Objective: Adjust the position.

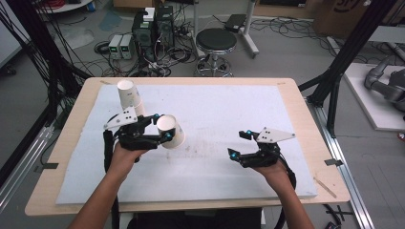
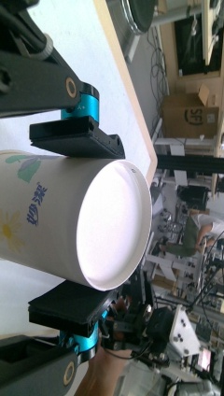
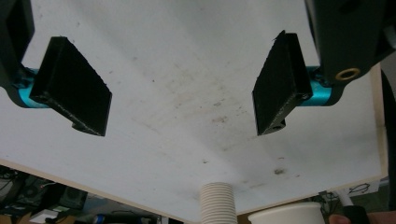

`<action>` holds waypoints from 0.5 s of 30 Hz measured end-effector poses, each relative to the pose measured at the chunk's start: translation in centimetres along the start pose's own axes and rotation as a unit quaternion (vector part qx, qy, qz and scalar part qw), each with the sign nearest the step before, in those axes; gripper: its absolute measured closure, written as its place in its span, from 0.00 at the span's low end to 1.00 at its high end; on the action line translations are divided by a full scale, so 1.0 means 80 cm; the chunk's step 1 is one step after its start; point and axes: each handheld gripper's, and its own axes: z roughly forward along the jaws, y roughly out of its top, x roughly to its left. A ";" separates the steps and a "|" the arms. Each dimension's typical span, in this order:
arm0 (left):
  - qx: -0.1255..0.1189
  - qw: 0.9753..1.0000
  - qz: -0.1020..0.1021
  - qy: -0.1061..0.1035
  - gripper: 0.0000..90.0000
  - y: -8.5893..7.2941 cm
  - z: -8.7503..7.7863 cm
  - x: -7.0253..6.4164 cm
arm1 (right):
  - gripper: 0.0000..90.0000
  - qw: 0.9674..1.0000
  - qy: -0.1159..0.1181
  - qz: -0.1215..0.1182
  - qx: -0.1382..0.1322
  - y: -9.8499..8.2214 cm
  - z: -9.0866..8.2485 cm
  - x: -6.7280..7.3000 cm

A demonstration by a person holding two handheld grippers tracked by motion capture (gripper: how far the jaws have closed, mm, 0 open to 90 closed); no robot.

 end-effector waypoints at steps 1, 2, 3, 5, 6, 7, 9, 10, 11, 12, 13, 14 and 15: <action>0.004 1.000 0.000 -0.002 0.38 -0.001 0.002 -0.002 | 0.22 1.000 0.004 -0.002 -0.002 0.001 0.001 0.001; 0.006 1.000 0.002 -0.002 0.38 -0.002 0.004 -0.003 | 0.22 1.000 0.007 -0.003 -0.003 0.003 0.002 0.002; 0.008 1.000 0.002 -0.003 0.38 -0.003 0.006 -0.005 | 0.22 1.000 0.014 -0.007 -0.006 0.005 0.004 0.004; 0.007 1.000 -0.002 -0.008 0.38 -0.005 0.011 -0.007 | 0.22 1.000 0.017 -0.006 -0.006 0.005 0.005 0.005; 0.009 1.000 -0.001 -0.011 0.38 -0.006 0.013 -0.009 | 0.22 1.000 0.022 -0.008 -0.007 0.005 0.006 0.008; 0.009 1.000 -0.001 -0.012 0.38 -0.007 0.015 -0.010 | 0.22 1.000 0.025 -0.011 -0.009 0.004 0.007 0.009; 0.014 1.000 0.001 -0.025 0.38 -0.009 0.022 -0.014 | 0.22 0.999 0.033 -0.011 -0.008 0.003 0.008 0.013; 0.015 0.999 0.002 -0.029 0.38 -0.009 0.024 -0.016 | 0.22 0.999 0.036 -0.011 -0.008 0.002 0.008 0.014; 0.015 0.999 0.003 -0.034 0.38 -0.010 0.027 -0.018 | 0.22 0.999 0.036 -0.011 -0.008 0.002 0.008 0.014; 0.017 0.999 0.005 -0.043 0.38 -0.010 0.031 -0.020 | 0.23 0.999 0.040 -0.016 -0.010 0.001 0.009 0.017; 0.017 0.999 0.005 -0.051 0.38 -0.012 0.037 -0.023 | 0.23 0.999 0.042 -0.016 -0.009 0.001 0.009 0.017; 0.017 0.999 0.005 -0.051 0.38 -0.012 0.037 -0.023 | 0.23 0.999 0.042 -0.016 -0.009 0.001 0.009 0.017; 0.016 0.998 0.007 -0.057 0.38 -0.013 0.040 -0.025 | 0.23 0.999 0.044 -0.018 -0.010 0.001 0.008 0.018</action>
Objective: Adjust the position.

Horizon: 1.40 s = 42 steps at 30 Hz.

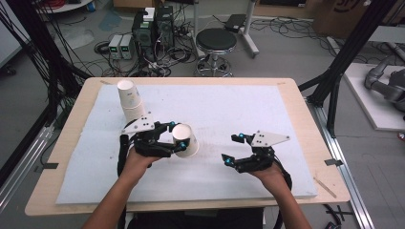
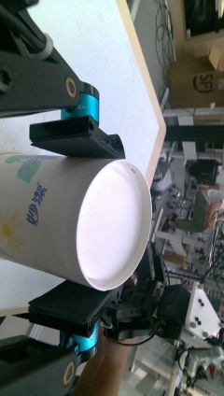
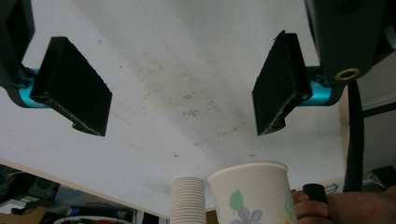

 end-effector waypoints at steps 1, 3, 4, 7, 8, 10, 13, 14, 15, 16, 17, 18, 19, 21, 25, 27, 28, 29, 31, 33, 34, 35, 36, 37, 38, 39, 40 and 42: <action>0.001 1.000 0.000 -0.008 0.38 -0.001 0.006 -0.002 | 0.23 1.000 0.006 0.001 -0.005 0.001 -0.002 0.001; 0.002 1.000 0.001 -0.012 0.38 -0.001 0.009 -0.004 | 0.23 1.000 0.009 0.002 -0.006 0.001 -0.003 0.002; 0.003 1.000 0.002 -0.016 0.38 -0.002 0.011 -0.005 | 0.23 1.000 0.017 0.001 -0.011 0.002 -0.003 0.004; 0.005 0.999 0.005 -0.032 0.38 -0.003 0.020 -0.010 | 0.23 1.000 0.028 -0.003 -0.012 0.003 0.000 0.007; 0.006 0.999 0.006 -0.036 0.38 -0.003 0.023 -0.011 | 0.23 0.999 0.033 -0.003 -0.012 0.003 0.001 0.008; 0.007 0.999 0.006 -0.042 0.38 -0.004 0.026 -0.013 | 0.23 0.999 0.041 -0.003 -0.012 0.003 0.004 0.010; 0.010 0.999 0.006 -0.050 0.38 -0.005 0.031 -0.016 | 0.23 0.999 0.053 -0.005 -0.009 0.004 0.008 0.014; 0.012 0.998 0.006 -0.054 0.38 -0.005 0.034 -0.017 | 0.23 0.998 0.057 -0.009 -0.011 0.004 0.010 0.015; 0.012 0.998 0.006 -0.054 0.38 -0.005 0.034 -0.017 | 0.23 0.998 0.057 -0.009 -0.011 0.004 0.010 0.015; 0.012 0.998 0.005 -0.056 0.38 -0.006 0.035 -0.018 | 0.23 0.998 0.063 -0.009 -0.010 0.004 0.013 0.018; 0.015 0.998 0.007 -0.061 0.38 -0.007 0.038 -0.020 | 0.23 0.998 0.067 -0.010 -0.011 0.005 0.015 0.018; 0.015 0.998 0.007 -0.061 0.38 -0.007 0.038 -0.020 | 0.23 0.998 0.067 -0.010 -0.011 0.005 0.015 0.018; 0.018 0.998 0.007 -0.065 0.38 -0.007 0.040 -0.021 | 0.23 0.997 0.071 -0.009 -0.010 0.005 0.017 0.019; 0.019 0.997 0.007 -0.072 0.39 -0.009 0.043 -0.023 | 0.23 0.997 0.081 -0.011 -0.007 0.005 0.023 0.023; 0.022 0.996 0.005 -0.089 0.39 -0.012 0.052 -0.028 | 0.23 0.995 0.096 -0.012 -0.005 0.004 0.031 0.028; 0.019 0.996 0.004 -0.092 0.39 -0.012 0.054 -0.030 | 0.23 0.995 0.099 -0.012 -0.004 0.004 0.032 0.028; 0.017 0.995 0.002 -0.096 0.39 -0.013 0.055 -0.030 | 0.23 0.995 0.103 -0.011 -0.002 0.004 0.034 0.030; 0.016 0.995 0.000 -0.100 0.39 -0.014 0.056 -0.031 | 0.23 0.994 0.107 -0.010 -0.001 0.004 0.035 0.030; 0.017 0.994 -0.003 -0.105 0.39 -0.015 0.059 -0.033 | 0.23 0.994 0.113 -0.012 -0.002 0.003 0.038 0.031; 0.019 0.994 -0.003 -0.109 0.39 -0.017 0.061 -0.034 | 0.23 0.992 0.123 -0.004 -0.006 0.002 0.041 0.032; 0.019 0.994 -0.002 -0.110 0.39 -0.017 0.062 -0.034 | 0.23 0.992 0.124 -0.005 -0.005 0.002 0.042 0.032; 0.017 0.994 -0.003 -0.112 0.39 -0.018 0.062 -0.034 | 0.23 0.992 0.126 -0.005 -0.004 0.001 0.043 0.032; 0.016 0.993 -0.004 -0.114 0.39 -0.018 0.063 -0.035 | 0.25 0.992 0.128 -0.004 -0.003 0.000 0.044 0.032; 0.014 0.993 -0.003 -0.114 0.39 -0.018 0.063 -0.035 | 0.25 0.992 0.128 -0.004 -0.003 0.000 0.044 0.032; 0.012 0.993 -0.004 -0.116 0.39 -0.018 0.063 -0.035 | 0.29 0.991 0.137 0.000 -0.004 -0.002 0.045 0.031; 0.013 0.993 -0.004 -0.116 0.39 -0.018 0.063 -0.035 | 0.29 0.991 0.137 0.000 -0.004 -0.002 0.045 0.031; 0.011 0.993 -0.003 -0.116 0.39 -0.018 0.062 -0.035 | 0.32 0.990 0.139 -0.005 -0.005 -0.001 0.045 0.031; 0.012 0.993 -0.002 -0.116 0.39 -0.018 0.062 -0.035 | 0.32 0.990 0.140 -0.005 -0.006 -0.001 0.045 0.031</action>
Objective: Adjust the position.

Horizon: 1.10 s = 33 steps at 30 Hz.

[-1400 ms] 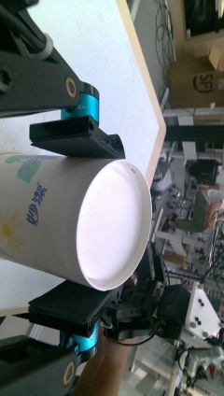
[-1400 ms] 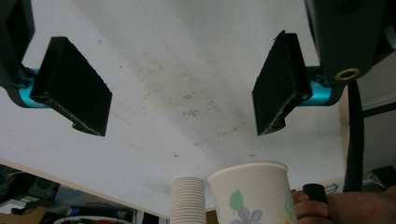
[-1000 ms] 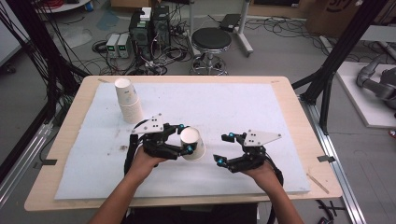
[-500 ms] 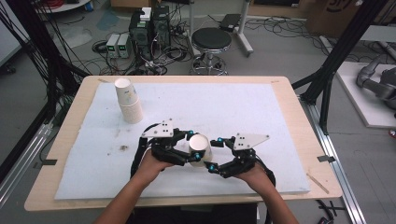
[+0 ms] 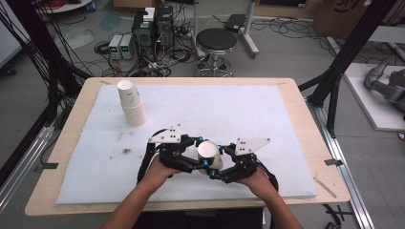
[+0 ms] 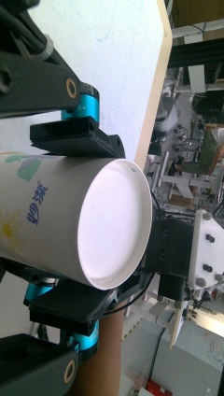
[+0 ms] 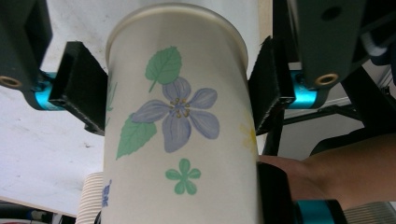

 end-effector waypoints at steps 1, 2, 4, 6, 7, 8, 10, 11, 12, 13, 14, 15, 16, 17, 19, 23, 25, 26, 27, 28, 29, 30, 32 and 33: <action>0.000 1.000 0.001 0.001 0.39 0.000 0.000 0.000 | 0.34 1.000 0.000 0.000 0.001 0.000 0.000 0.000; 0.004 1.000 -0.001 0.004 0.38 0.000 0.000 0.000 | 0.34 1.000 0.000 0.002 0.004 0.001 0.001 0.000; 0.011 1.000 0.004 0.016 0.35 0.000 -0.001 -0.001 | 0.34 1.000 -0.001 0.000 0.015 0.001 0.001 0.000; 0.016 1.000 0.001 0.023 0.22 0.000 -0.001 -0.001 | 0.35 1.000 -0.003 -0.009 0.027 0.003 0.001 0.000; 0.021 0.999 -0.003 0.032 0.22 0.000 -0.002 -0.001 | 0.35 1.000 -0.003 -0.009 0.027 0.003 0.001 0.000; 0.027 0.999 -0.004 0.035 0.19 0.001 -0.004 -0.001 | 0.35 0.999 -0.004 -0.012 0.030 0.004 0.000 -0.001; 0.034 0.999 -0.007 0.039 0.18 0.002 -0.009 -0.001 | 0.35 0.999 -0.007 -0.019 0.041 0.005 0.000 -0.002; 0.040 0.998 -0.007 0.041 0.18 0.003 -0.011 -0.001 | 0.35 0.998 -0.010 -0.024 0.051 0.006 0.000 -0.002; 0.045 0.998 -0.004 0.043 0.18 0.003 -0.015 0.000 | 0.35 0.998 -0.013 -0.028 0.059 0.008 0.000 -0.002; 0.048 0.998 -0.005 0.043 0.18 0.004 -0.017 0.000 | 0.35 0.997 -0.015 -0.032 0.067 0.010 0.000 -0.003; 0.052 0.998 -0.005 0.043 0.18 0.005 -0.020 0.000 | 0.35 0.997 -0.016 -0.035 0.073 0.012 0.000 -0.003; 0.060 0.997 -0.003 0.044 0.18 0.006 -0.024 0.001 | 0.35 0.995 -0.023 -0.047 0.089 0.016 0.001 -0.003; 0.060 0.997 -0.003 0.044 0.18 0.006 -0.024 0.001 | 0.35 0.995 -0.023 -0.047 0.089 0.016 0.001 -0.003; 0.068 0.997 0.001 0.044 0.18 0.009 -0.026 0.001 | 0.35 0.994 -0.025 -0.048 0.095 0.017 0.001 -0.003; 0.074 0.996 0.005 0.045 0.18 0.012 -0.029 0.001 | 0.35 0.991 -0.028 -0.064 0.118 0.024 0.003 -0.004; 0.088 0.995 0.011 0.044 0.18 0.017 -0.034 0.001 | 0.35 0.988 -0.026 -0.076 0.131 0.032 0.008 -0.003; 0.098 0.994 0.013 0.041 0.18 0.018 -0.035 0.001 | 0.35 0.986 -0.024 -0.086 0.143 0.039 0.011 -0.002; 0.105 0.994 0.015 0.039 0.18 0.019 -0.035 0.000 | 0.35 0.983 -0.022 -0.097 0.156 0.044 0.015 -0.001; 0.110 0.993 0.015 0.039 0.18 0.019 -0.035 0.000 | 0.35 0.983 -0.022 -0.097 0.156 0.044 0.015 -0.001; 0.115 0.993 0.017 0.039 0.18 0.019 -0.035 0.000 | 0.35 0.981 -0.017 -0.104 0.166 0.048 0.018 -0.001; 0.121 0.992 0.019 0.038 0.18 0.019 -0.034 0.000 | 0.35 0.978 -0.016 -0.110 0.174 0.051 0.021 -0.001; 0.123 0.991 0.018 0.038 0.18 0.020 -0.034 0.000 | 0.35 0.978 -0.016 -0.110 0.174 0.051 0.021 -0.001; 0.129 0.991 0.022 0.038 0.18 0.021 -0.035 0.001 | 0.35 0.973 -0.013 -0.122 0.196 0.057 0.026 0.000; 0.129 0.991 0.021 0.038 0.18 0.022 -0.034 0.001 | 0.35 0.973 -0.013 -0.122 0.196 0.057 0.026 0.000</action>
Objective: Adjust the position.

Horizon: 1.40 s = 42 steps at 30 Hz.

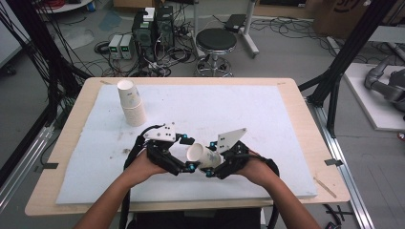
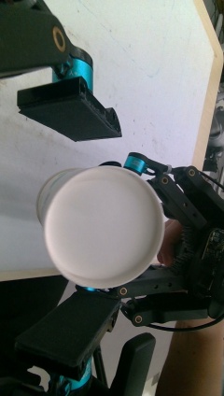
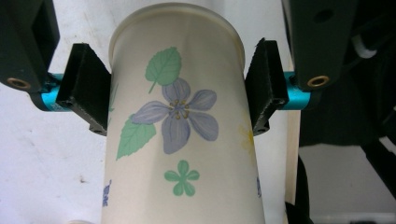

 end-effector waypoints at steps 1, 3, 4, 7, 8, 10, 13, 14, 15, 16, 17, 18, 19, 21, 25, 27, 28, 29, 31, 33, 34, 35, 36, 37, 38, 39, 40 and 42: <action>0.002 1.000 0.001 0.000 0.18 0.001 0.000 0.000 | 0.35 1.000 0.002 -0.002 0.006 0.002 0.001 0.000; 0.013 1.000 0.003 -0.003 0.18 0.002 0.001 0.001 | 0.35 1.000 0.008 -0.011 0.024 0.008 0.003 -0.001; 0.013 1.000 0.003 -0.003 0.18 0.002 0.001 0.001 | 0.35 1.000 0.008 -0.011 0.024 0.008 0.003 -0.001; 0.027 1.000 0.006 -0.006 0.18 0.002 0.005 0.001 | 0.35 0.999 0.007 -0.017 0.044 0.013 0.005 -0.002; 0.032 0.999 0.007 -0.005 0.18 0.002 0.006 0.001 | 0.35 0.999 0.008 -0.015 0.047 0.014 0.006 -0.002; 0.039 0.999 0.006 -0.004 0.19 0.001 0.008 0.001 | 0.35 0.998 0.010 -0.016 0.057 0.015 0.007 -0.004; 0.054 0.999 0.004 -0.006 0.20 0.000 0.012 0.002 | 0.35 0.996 0.013 -0.023 0.086 0.019 0.010 -0.002; 0.054 0.999 0.004 -0.006 0.20 0.000 0.012 0.002 | 0.35 0.996 0.013 -0.023 0.086 0.019 0.010 -0.002; 0.058 0.998 0.002 -0.008 0.20 0.000 0.013 0.002 | 0.35 0.995 0.017 -0.026 0.094 0.021 0.012 -0.002; 0.058 0.998 0.002 -0.008 0.21 0.000 0.013 0.002 | 0.35 0.995 0.018 -0.027 0.099 0.022 0.013 -0.002; 0.059 0.998 0.001 -0.009 0.21 0.000 0.014 0.002 | 0.35 0.995 0.018 -0.027 0.099 0.022 0.013 -0.002; 0.061 0.998 0.000 -0.010 0.21 -0.001 0.014 0.003 | 0.35 0.994 0.019 -0.028 0.104 0.022 0.014 -0.002; 0.064 0.998 -0.001 -0.012 0.23 -0.001 0.015 0.003 | 0.35 0.993 0.020 -0.028 0.109 0.022 0.015 -0.002; 0.070 0.997 0.000 -0.015 0.25 -0.002 0.015 0.005 | 0.35 0.993 0.020 -0.029 0.112 0.023 0.016 -0.002; 0.077 0.997 0.003 -0.024 0.36 -0.003 0.017 0.005 | 0.35 0.992 0.027 -0.033 0.115 0.022 0.016 -0.001; 0.078 0.996 0.007 -0.028 0.38 -0.004 0.019 0.005 | 0.35 0.992 0.027 -0.027 0.120 0.022 0.016 0.000; 0.087 0.996 0.011 -0.029 0.38 -0.004 0.019 0.005 | 0.35 0.992 0.029 -0.028 0.121 0.022 0.017 0.000; 0.088 0.996 0.013 -0.031 0.39 -0.005 0.020 0.005 | 0.35 0.992 0.029 -0.029 0.124 0.021 0.017 0.001; 0.089 0.995 0.017 -0.029 0.39 -0.005 0.021 0.004 | 0.34 0.991 0.028 -0.031 0.127 0.021 0.017 0.001; 0.087 0.996 0.020 -0.024 0.40 -0.005 0.020 0.004 | 0.29 0.992 0.024 -0.031 0.122 0.020 0.017 0.001; 0.080 0.996 0.017 -0.023 0.40 -0.006 0.018 0.005 | 0.23 0.993 0.018 -0.030 0.113 0.020 0.014 0.002; 0.072 0.997 0.014 -0.023 0.40 -0.007 0.016 0.005 | 0.21 0.994 0.009 -0.030 0.100 0.020 0.012 0.003; 0.061 0.998 0.009 -0.023 0.41 -0.008 0.013 0.006 | 0.21 0.996 0.002 -0.027 0.089 0.019 0.008 0.003; 0.050 0.998 0.005 -0.023 0.41 -0.010 0.011 0.006 | 0.21 0.998 -0.010 -0.016 0.065 0.017 -0.001 0.002; 0.042 0.999 0.004 -0.023 0.41 -0.012 0.008 0.007 | 0.21 0.998 -0.010 -0.016 0.065 0.017 -0.001 0.002; 0.030 0.999 -0.002 -0.025 0.41 -0.014 0.006 0.007 | 0.21 0.999 -0.013 -0.009 0.052 0.016 -0.006 0.001; 0.020 0.999 -0.006 -0.025 0.41 -0.017 0.004 0.007 | 0.21 0.999 -0.015 -0.002 0.040 0.014 -0.011 0.000; 0.009 1.000 -0.008 -0.022 0.41 -0.022 0.000 0.008 | 0.21 1.000 -0.017 0.014 0.003 0.010 -0.025 0.000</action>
